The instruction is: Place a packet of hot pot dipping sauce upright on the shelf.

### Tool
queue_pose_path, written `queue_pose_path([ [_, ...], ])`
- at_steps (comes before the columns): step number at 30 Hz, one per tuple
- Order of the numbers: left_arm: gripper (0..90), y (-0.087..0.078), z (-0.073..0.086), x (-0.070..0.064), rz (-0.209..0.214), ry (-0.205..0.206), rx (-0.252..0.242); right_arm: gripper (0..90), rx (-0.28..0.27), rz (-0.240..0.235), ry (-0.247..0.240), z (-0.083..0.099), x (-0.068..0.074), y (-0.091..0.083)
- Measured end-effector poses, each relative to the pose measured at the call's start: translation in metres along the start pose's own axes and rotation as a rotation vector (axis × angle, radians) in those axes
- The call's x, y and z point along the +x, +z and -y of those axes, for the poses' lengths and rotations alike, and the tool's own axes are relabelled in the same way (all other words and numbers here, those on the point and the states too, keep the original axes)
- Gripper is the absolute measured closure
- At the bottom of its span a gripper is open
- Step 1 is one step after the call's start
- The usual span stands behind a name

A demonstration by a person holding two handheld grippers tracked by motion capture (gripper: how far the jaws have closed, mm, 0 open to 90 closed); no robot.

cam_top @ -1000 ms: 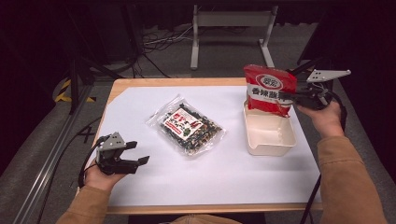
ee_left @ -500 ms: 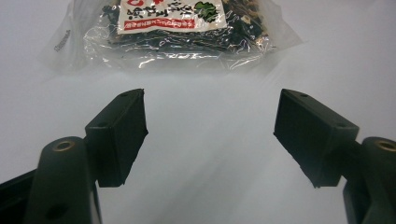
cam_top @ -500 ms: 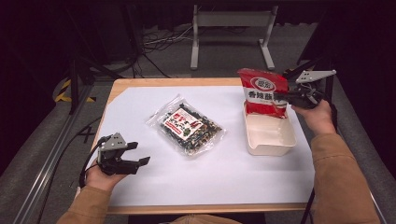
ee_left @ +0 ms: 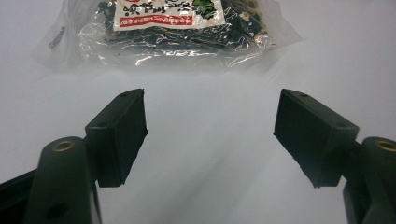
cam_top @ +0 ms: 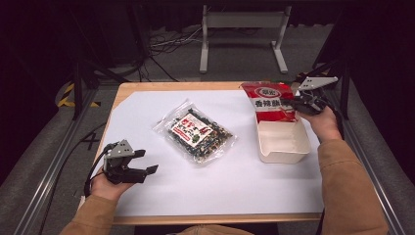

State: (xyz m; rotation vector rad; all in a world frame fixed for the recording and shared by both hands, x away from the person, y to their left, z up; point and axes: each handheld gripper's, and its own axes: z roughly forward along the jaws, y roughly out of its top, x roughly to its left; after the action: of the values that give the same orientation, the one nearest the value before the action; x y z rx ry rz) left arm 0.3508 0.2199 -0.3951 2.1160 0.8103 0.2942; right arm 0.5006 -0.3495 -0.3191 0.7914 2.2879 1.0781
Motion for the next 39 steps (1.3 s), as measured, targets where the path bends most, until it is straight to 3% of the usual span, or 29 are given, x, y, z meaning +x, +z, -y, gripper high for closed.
queue_pose_path([
  [7, 25.7, 0.001, 0.0, 0.0, 0.003, -0.007, -0.003, 87.8, -0.016, 0.009, 0.082, 0.018, -0.007, 0.001],
  [11, 25.7, 0.001, -0.001, -0.001, 0.007, -0.003, -0.004, 86.6, 0.041, 0.02, 0.122, 0.028, -0.01, 0.001],
  [22, 25.7, 0.004, -0.003, -0.001, 0.012, 0.0, -0.002, 84.0, 0.061, 0.028, 0.155, 0.038, -0.008, 0.001],
  [26, 25.6, 0.004, -0.004, 0.001, 0.009, 0.003, -0.002, 72.4, 0.061, 0.036, 0.16, 0.037, -0.007, -0.001],
  [30, 25.0, 0.005, -0.005, 0.002, 0.006, 0.0, -0.009, 44.1, 0.017, 0.038, 0.221, 0.039, -0.007, -0.006],
  [32, 24.5, 0.006, -0.005, 0.002, 0.006, -0.002, -0.009, 34.9, 0.0, 0.047, 0.229, 0.04, -0.005, -0.011],
  [36, 23.2, 0.007, -0.007, 0.003, 0.0, 0.01, -0.01, 30.5, -0.014, 0.064, 0.214, 0.041, -0.002, -0.018],
  [39, 21.5, 0.008, -0.007, 0.003, 0.0, -0.007, -0.014, 29.6, -0.022, 0.083, 0.204, 0.041, 0.004, -0.026],
])
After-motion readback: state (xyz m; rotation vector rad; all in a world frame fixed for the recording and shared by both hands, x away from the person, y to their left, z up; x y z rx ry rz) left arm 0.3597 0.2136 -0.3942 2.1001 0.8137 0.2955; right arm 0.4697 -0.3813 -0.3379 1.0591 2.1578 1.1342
